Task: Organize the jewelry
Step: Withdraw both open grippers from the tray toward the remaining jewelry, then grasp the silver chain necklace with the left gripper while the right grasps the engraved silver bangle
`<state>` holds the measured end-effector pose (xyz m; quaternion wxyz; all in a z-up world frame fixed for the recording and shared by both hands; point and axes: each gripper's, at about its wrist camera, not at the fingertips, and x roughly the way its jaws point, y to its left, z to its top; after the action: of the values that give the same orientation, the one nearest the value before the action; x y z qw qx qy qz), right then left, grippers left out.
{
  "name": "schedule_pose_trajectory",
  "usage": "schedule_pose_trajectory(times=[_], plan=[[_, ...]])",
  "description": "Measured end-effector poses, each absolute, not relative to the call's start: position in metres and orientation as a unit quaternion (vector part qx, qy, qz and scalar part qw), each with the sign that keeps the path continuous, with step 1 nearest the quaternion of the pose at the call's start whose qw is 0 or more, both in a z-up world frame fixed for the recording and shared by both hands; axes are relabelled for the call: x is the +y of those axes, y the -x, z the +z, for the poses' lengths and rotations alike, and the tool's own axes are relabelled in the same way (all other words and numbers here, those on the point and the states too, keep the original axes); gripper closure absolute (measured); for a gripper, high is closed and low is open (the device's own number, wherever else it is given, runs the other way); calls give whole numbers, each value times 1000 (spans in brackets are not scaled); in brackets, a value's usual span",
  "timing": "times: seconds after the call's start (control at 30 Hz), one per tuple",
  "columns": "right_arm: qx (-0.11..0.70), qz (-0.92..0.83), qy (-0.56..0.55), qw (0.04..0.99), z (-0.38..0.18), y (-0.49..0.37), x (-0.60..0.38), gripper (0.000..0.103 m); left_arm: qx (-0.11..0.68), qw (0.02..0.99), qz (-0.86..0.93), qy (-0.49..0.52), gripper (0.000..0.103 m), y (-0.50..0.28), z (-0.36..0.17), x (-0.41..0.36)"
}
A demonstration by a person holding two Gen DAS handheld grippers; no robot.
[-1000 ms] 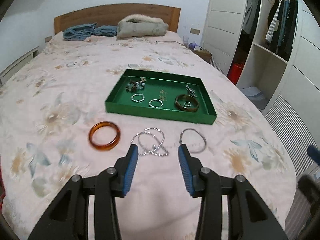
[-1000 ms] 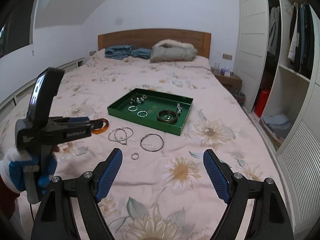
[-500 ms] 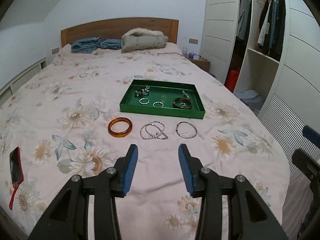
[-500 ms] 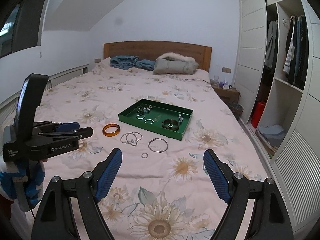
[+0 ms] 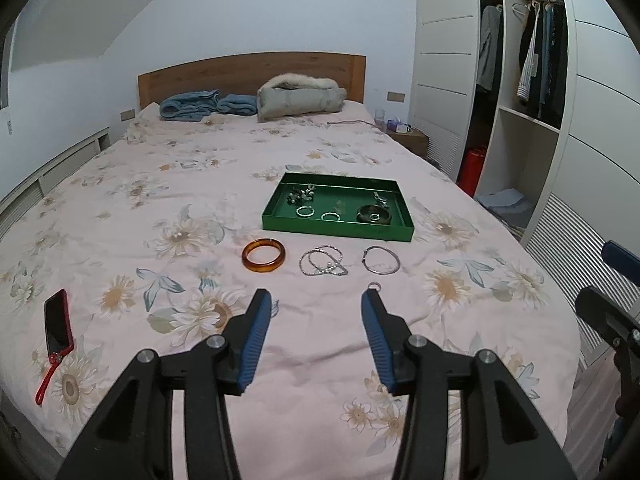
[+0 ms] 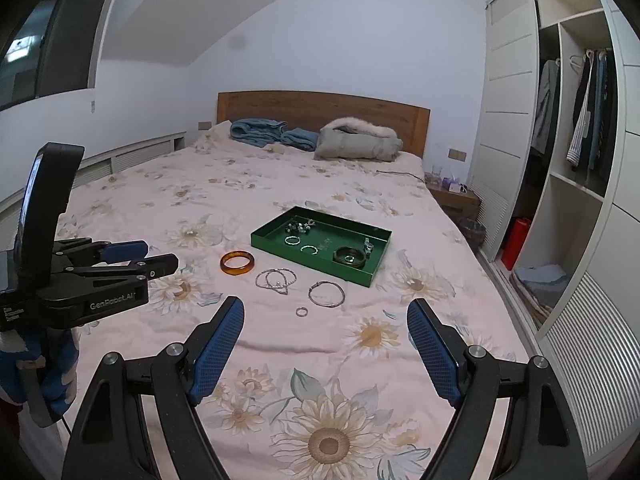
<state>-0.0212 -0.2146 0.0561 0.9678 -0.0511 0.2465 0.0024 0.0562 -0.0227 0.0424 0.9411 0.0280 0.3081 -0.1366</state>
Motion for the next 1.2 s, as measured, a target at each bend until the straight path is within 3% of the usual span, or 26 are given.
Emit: schedule_pose_trajectory(times=[0.63,1.2], plan=[[269,9,32,963,36,-3,-212,20,292,951,-86,-52,57,-48,34,-13],[311,5,18,950,0,-67,-223,20,314,946,-49,-60,57,-106,-1,5]])
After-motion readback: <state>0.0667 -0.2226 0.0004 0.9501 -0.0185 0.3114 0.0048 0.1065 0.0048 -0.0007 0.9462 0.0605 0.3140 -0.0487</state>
